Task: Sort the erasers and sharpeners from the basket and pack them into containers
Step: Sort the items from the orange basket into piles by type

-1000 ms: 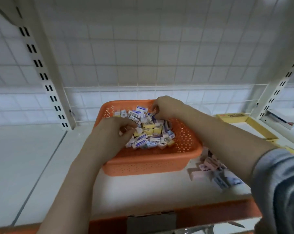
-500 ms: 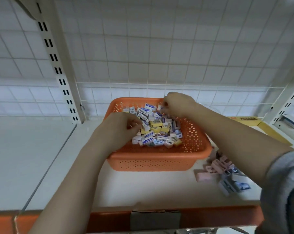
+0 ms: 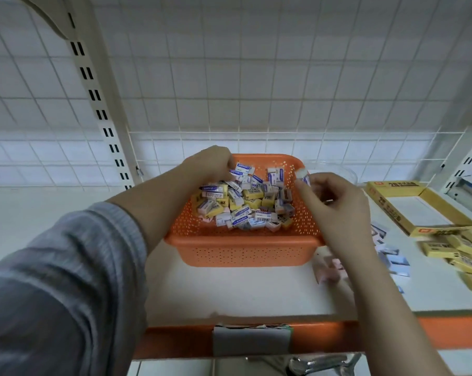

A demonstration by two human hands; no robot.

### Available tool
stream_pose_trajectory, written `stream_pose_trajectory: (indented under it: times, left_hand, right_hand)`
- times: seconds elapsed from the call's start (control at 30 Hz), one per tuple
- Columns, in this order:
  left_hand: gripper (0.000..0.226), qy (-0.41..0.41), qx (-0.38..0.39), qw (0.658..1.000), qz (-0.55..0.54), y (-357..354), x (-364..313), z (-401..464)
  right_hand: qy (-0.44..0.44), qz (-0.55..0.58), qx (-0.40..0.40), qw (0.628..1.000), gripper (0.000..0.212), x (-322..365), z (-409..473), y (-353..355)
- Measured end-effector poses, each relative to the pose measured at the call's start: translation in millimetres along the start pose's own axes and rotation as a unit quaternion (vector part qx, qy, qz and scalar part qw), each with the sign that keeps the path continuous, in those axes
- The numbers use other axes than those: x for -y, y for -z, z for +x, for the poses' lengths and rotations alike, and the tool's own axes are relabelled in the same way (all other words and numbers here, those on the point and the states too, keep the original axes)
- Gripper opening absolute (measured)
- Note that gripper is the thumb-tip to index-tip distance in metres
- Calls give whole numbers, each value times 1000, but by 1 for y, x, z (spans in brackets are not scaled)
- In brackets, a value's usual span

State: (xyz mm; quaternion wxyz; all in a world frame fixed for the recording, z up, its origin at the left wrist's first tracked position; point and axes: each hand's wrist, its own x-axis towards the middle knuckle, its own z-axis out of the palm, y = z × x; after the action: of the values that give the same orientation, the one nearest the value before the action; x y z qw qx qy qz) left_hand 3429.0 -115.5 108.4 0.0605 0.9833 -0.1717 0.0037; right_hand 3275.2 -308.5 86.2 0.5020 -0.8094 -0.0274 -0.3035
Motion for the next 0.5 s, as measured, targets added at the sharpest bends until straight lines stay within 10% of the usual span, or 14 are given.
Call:
stream_pose_trajectory:
  times: [0.5]
  left_hand:
    - [23,20,-234,958,-163,19,-29,-84]
  right_hand:
    - [-21,50,-98,994,30,2,-10,7]
